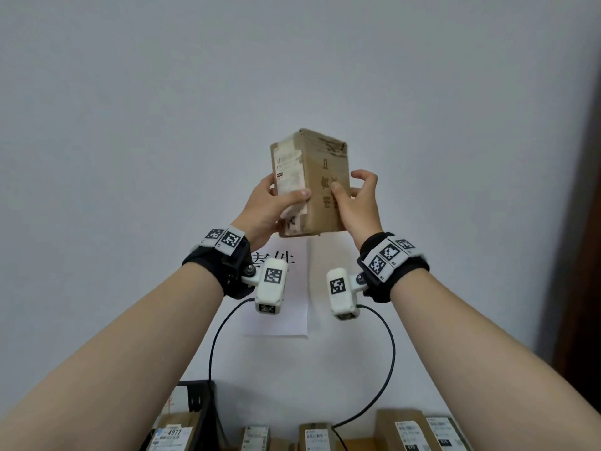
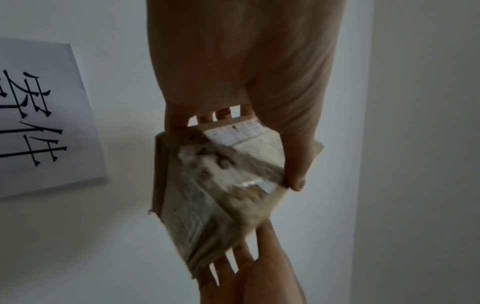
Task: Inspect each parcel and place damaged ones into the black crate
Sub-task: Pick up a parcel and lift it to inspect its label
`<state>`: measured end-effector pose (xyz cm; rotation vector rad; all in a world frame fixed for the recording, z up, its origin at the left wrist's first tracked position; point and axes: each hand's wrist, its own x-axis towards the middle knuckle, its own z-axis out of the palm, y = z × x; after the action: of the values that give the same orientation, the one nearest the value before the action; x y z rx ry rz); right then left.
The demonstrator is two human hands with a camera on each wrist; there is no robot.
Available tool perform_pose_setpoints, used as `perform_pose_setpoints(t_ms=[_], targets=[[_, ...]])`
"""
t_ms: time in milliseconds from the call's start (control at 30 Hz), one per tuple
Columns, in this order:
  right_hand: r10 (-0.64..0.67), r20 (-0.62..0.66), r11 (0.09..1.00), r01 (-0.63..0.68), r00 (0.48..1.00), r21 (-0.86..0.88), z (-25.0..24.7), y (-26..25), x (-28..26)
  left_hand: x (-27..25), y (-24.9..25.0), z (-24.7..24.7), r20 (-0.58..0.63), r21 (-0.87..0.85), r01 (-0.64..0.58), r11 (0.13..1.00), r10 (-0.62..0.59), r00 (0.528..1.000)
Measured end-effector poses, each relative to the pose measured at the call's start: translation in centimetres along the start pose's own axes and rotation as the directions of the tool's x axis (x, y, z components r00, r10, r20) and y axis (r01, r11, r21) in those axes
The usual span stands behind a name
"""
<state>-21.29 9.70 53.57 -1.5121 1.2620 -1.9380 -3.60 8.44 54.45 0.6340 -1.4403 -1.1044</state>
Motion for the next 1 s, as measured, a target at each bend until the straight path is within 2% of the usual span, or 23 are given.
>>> perform_pose_setpoints(t_ms=[133,267,400,800,900,1000], targets=[[-0.052,-0.013,0.998,0.051,0.999,-0.044,-0.1,0.2,0.3,0.1,-0.5,0.1,-0.007,-0.035,-0.036,0.999,0.036,0.999],[0.018,0.062,0.994,-0.025,0.998,0.108,-0.3,-0.2,-0.3,0.1,-0.8,0.2,-0.037,-0.098,-0.082,0.992,0.078,0.996],[0.025,0.08,0.977,-0.041,0.996,0.211,-0.4,-0.5,-0.9,0.2,-1.0,0.3,-0.043,-0.172,-0.082,0.982,0.076,0.996],[0.028,0.104,0.961,-0.055,0.994,0.269,-0.5,-0.3,-1.1,0.3,-1.0,0.8,-0.058,-0.184,-0.085,0.979,0.075,0.996],[0.019,0.102,0.953,-0.049,0.995,0.3,-0.5,-0.1,-1.3,0.4,-1.2,0.8,-0.031,-0.191,-0.065,0.979,0.06,0.998],[-0.003,0.091,0.953,-0.025,0.996,0.301,-0.7,0.2,-1.4,0.6,-1.6,0.8,-0.082,-0.089,-0.078,0.993,0.071,0.994]])
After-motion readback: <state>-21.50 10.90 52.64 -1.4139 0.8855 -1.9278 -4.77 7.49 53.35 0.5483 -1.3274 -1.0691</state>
